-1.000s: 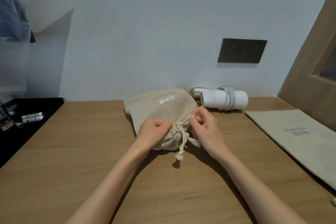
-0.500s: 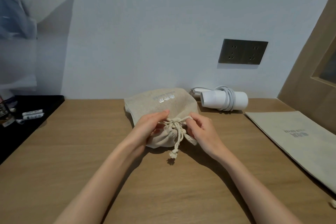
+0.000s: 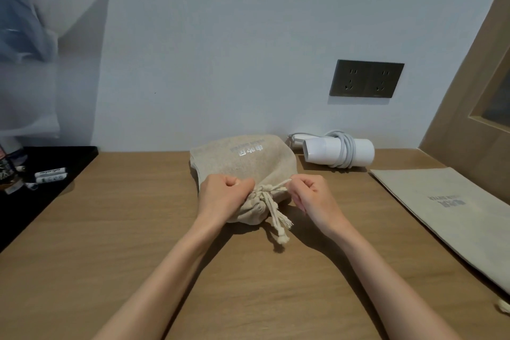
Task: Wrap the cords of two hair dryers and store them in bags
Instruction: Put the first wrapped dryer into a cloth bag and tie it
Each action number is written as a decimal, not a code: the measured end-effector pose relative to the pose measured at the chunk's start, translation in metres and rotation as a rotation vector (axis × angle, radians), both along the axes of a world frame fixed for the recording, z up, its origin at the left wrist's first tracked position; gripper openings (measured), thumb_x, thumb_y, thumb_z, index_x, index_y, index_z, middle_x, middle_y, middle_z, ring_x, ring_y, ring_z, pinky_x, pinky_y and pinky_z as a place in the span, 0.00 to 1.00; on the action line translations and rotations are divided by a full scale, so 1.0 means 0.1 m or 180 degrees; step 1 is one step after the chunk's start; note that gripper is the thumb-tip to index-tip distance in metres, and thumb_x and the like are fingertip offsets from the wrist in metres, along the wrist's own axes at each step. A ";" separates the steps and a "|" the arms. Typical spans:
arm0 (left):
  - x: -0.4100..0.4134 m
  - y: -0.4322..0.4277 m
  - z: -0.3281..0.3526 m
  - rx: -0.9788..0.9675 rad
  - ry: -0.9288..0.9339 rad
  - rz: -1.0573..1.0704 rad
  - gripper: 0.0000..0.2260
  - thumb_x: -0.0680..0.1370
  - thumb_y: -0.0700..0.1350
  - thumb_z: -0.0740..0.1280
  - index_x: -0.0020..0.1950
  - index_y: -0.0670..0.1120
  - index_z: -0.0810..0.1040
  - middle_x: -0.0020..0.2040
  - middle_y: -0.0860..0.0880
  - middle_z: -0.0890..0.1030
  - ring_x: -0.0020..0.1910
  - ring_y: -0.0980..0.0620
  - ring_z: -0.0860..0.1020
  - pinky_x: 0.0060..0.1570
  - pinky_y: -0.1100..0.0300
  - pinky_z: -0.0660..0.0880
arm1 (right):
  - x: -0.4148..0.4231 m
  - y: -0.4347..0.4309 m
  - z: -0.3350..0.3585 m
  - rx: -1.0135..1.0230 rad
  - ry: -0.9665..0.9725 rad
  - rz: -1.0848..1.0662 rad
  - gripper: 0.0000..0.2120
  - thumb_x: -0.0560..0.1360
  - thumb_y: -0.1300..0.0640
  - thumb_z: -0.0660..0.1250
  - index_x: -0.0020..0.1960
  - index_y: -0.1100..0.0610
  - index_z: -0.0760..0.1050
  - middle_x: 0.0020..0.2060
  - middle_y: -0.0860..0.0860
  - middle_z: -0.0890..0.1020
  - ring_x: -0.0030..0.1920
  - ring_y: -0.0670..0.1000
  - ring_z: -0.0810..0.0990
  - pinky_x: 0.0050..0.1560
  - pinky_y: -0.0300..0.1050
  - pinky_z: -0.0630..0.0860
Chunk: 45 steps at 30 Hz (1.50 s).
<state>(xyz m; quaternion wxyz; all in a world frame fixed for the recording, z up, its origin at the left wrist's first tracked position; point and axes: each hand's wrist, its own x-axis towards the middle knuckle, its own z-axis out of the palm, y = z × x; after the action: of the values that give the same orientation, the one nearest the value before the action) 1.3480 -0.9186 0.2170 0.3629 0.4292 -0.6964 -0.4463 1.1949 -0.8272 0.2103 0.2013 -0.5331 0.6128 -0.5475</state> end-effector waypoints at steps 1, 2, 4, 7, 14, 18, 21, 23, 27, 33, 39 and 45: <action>0.00 0.00 0.00 -0.0038 -0.0048 -0.0020 0.23 0.70 0.42 0.67 0.15 0.48 0.65 0.18 0.54 0.64 0.21 0.57 0.61 0.32 0.62 0.64 | -0.01 0.00 0.00 0.0050 0.0032 0.0017 0.17 0.77 0.65 0.60 0.29 0.62 0.67 0.23 0.52 0.64 0.27 0.48 0.61 0.30 0.42 0.59; 0.00 0.01 -0.01 -0.0062 -0.0078 -0.0032 0.23 0.70 0.42 0.68 0.15 0.48 0.66 0.18 0.54 0.65 0.21 0.57 0.63 0.32 0.62 0.66 | -0.01 0.00 0.00 0.0099 0.0063 0.0036 0.17 0.77 0.64 0.60 0.29 0.62 0.67 0.23 0.52 0.65 0.27 0.48 0.62 0.30 0.42 0.60; -0.01 0.01 -0.02 -0.0094 -0.0048 -0.0009 0.21 0.71 0.44 0.69 0.18 0.48 0.69 0.19 0.54 0.69 0.23 0.57 0.67 0.33 0.62 0.68 | -0.03 0.01 0.00 0.0174 0.0100 0.0137 0.17 0.77 0.64 0.60 0.29 0.61 0.68 0.22 0.51 0.66 0.26 0.47 0.64 0.31 0.41 0.63; 0.00 0.00 0.00 -0.0273 0.0154 0.0099 0.12 0.70 0.46 0.71 0.27 0.47 0.74 0.23 0.54 0.75 0.26 0.55 0.72 0.35 0.59 0.70 | -0.06 0.02 0.03 0.0298 0.0165 0.0322 0.16 0.78 0.61 0.62 0.32 0.61 0.71 0.23 0.48 0.71 0.26 0.44 0.69 0.33 0.37 0.68; 0.06 -0.04 0.02 -0.1204 0.0017 0.0321 0.03 0.76 0.49 0.66 0.48 0.54 0.78 0.47 0.59 0.80 0.48 0.58 0.78 0.57 0.50 0.74 | -0.12 0.01 0.14 -0.0079 -0.0274 0.0063 0.13 0.71 0.51 0.61 0.52 0.54 0.79 0.51 0.47 0.80 0.47 0.40 0.77 0.48 0.36 0.73; 0.07 -0.10 -0.07 -0.1533 -0.1017 0.0127 0.17 0.78 0.55 0.62 0.67 0.58 0.72 0.70 0.56 0.69 0.71 0.55 0.63 0.69 0.51 0.55 | -0.08 -0.05 0.08 0.0066 0.0228 -0.0323 0.19 0.76 0.40 0.54 0.59 0.43 0.78 0.68 0.41 0.69 0.69 0.42 0.62 0.65 0.45 0.58; 0.09 -0.11 -0.13 -0.1345 -0.1686 -0.0489 0.27 0.77 0.60 0.61 0.75 0.62 0.57 0.78 0.55 0.49 0.77 0.51 0.45 0.73 0.42 0.43 | -0.01 -0.05 0.00 0.0505 0.0659 -0.0035 0.23 0.75 0.38 0.61 0.68 0.41 0.70 0.75 0.39 0.55 0.73 0.38 0.48 0.68 0.47 0.51; 0.12 -0.13 -0.14 -0.1265 -0.1987 -0.0801 0.29 0.78 0.61 0.58 0.76 0.63 0.49 0.78 0.55 0.38 0.76 0.48 0.36 0.72 0.40 0.38 | 0.00 -0.03 -0.04 0.0848 0.0944 0.0255 0.32 0.73 0.35 0.62 0.74 0.41 0.60 0.77 0.40 0.46 0.75 0.40 0.42 0.72 0.51 0.47; 0.18 -0.10 -0.19 -0.1405 -0.2762 -0.1071 0.27 0.80 0.63 0.49 0.74 0.66 0.38 0.73 0.53 0.24 0.71 0.46 0.25 0.70 0.39 0.30 | -0.03 0.00 -0.03 0.1382 0.1048 0.0665 0.39 0.72 0.36 0.62 0.77 0.42 0.48 0.76 0.42 0.35 0.75 0.43 0.33 0.76 0.54 0.41; 0.19 -0.11 -0.31 -0.1441 -0.2956 -0.1074 0.26 0.80 0.64 0.43 0.73 0.65 0.33 0.68 0.55 0.18 0.68 0.47 0.21 0.70 0.41 0.30 | -0.07 0.00 -0.02 0.1892 0.1263 0.0903 0.38 0.76 0.37 0.59 0.78 0.46 0.43 0.75 0.47 0.33 0.74 0.46 0.31 0.75 0.51 0.38; 0.24 -0.31 -0.30 -0.1751 -0.2786 -0.0729 0.23 0.81 0.61 0.45 0.74 0.68 0.39 0.73 0.57 0.27 0.75 0.48 0.32 0.73 0.42 0.35 | -0.01 -0.22 -0.08 0.1861 0.1542 0.0659 0.36 0.76 0.34 0.53 0.78 0.43 0.43 0.75 0.47 0.32 0.75 0.50 0.32 0.75 0.51 0.36; 0.19 -0.56 -0.32 -0.1827 -0.2738 -0.0581 0.22 0.82 0.58 0.46 0.73 0.68 0.41 0.75 0.57 0.29 0.77 0.48 0.38 0.72 0.38 0.40 | 0.00 -0.54 -0.19 0.1812 0.1648 0.0456 0.36 0.76 0.31 0.50 0.77 0.43 0.42 0.75 0.49 0.32 0.75 0.49 0.32 0.75 0.51 0.34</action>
<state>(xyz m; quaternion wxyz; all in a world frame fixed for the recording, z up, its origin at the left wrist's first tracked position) 1.3673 -0.9750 0.1845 0.1068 0.3945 -0.9112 -0.0509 1.1950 -0.8815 0.1910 0.2175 -0.6179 0.7319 -0.1875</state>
